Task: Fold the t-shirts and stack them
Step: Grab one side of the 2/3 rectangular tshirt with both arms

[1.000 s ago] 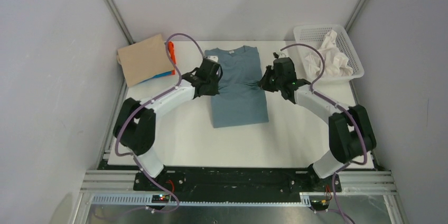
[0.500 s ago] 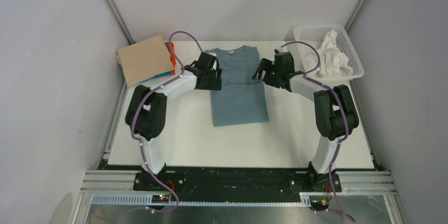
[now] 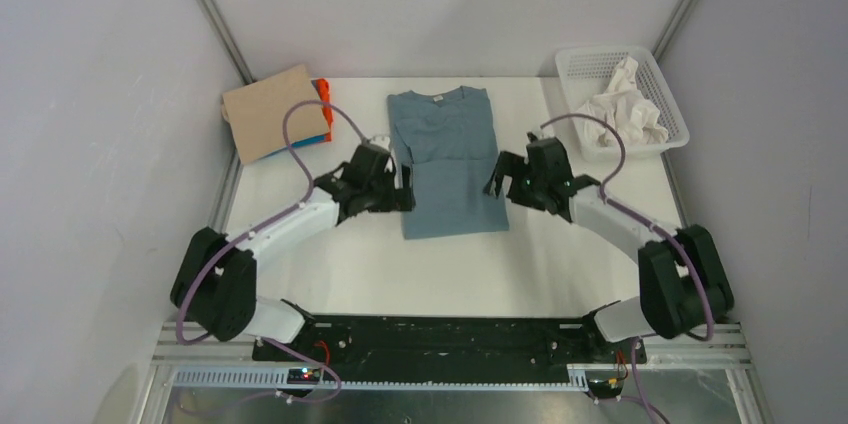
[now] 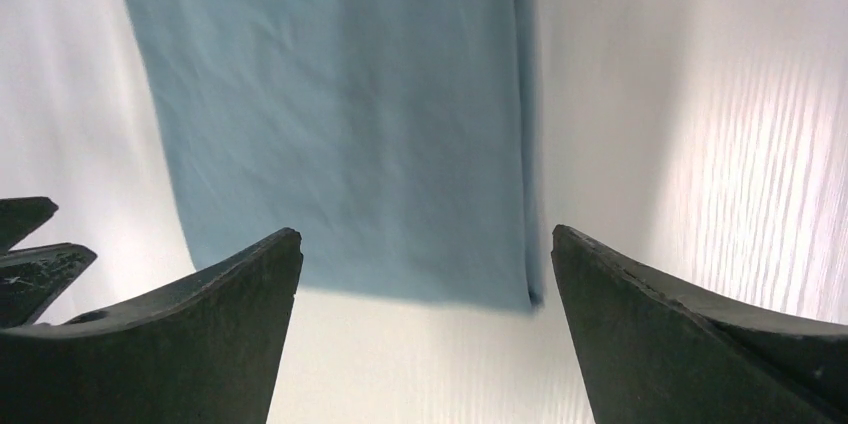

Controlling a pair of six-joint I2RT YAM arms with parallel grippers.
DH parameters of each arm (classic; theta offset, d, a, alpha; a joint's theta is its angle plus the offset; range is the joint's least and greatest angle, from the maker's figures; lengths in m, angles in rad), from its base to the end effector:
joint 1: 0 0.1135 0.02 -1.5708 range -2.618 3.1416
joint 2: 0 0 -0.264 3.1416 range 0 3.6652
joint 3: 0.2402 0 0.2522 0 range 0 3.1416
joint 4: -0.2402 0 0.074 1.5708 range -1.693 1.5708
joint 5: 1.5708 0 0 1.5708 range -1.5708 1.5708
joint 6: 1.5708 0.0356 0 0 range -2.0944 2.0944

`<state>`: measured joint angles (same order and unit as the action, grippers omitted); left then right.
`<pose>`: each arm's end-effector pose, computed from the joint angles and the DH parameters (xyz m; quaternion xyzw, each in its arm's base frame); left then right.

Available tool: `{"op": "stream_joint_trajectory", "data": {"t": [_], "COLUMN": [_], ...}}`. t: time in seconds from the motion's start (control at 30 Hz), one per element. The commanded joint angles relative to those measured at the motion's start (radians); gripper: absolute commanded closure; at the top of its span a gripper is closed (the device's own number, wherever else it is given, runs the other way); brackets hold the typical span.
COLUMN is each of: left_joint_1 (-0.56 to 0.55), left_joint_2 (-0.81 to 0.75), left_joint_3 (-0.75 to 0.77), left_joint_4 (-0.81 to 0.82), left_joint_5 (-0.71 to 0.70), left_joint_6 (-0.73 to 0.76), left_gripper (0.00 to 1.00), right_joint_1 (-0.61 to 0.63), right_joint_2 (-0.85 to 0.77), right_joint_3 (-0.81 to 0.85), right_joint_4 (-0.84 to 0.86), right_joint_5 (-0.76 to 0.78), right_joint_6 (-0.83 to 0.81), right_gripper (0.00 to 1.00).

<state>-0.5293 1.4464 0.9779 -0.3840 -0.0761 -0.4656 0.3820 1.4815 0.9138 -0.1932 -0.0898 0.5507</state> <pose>0.2646 -0.1516 0.2359 0.0164 0.9355 -0.1363 0.3256 0.2907 0.1202 0.2198 0.0597 0.9164 0.2138 0.3330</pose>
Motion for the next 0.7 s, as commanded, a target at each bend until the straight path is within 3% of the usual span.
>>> {"op": "stream_joint_trajectory", "data": {"t": [0.0,0.17,0.4,0.67], "left_joint_1": [-0.073,-0.082,-0.111,-0.121], "left_joint_2": [-0.082,-0.060,0.015,0.101], "left_joint_3": [-0.169,-0.242,-0.270,-0.278], "left_joint_4": [0.075,0.141,0.205,0.254], "left_joint_5": [-0.007,0.008,0.058,0.096], "left_joint_6": [-0.144,-0.238,-0.295,-0.316], "left_gripper": [0.00,0.03,0.28,0.63], "right_joint_1": [0.017,0.020,0.020,0.020], "right_joint_2": [-0.130,-0.170,-0.131,-0.067], "right_joint_3": [-0.181,-0.271,-0.326,-0.328], "right_joint_4": [0.024,0.068,0.103,0.145], "right_joint_5": [0.007,-0.025,-0.048,-0.064], "right_joint_6": [0.064,0.092,0.131,0.144], "right_gripper": [0.01,0.03,0.10,0.36]}}
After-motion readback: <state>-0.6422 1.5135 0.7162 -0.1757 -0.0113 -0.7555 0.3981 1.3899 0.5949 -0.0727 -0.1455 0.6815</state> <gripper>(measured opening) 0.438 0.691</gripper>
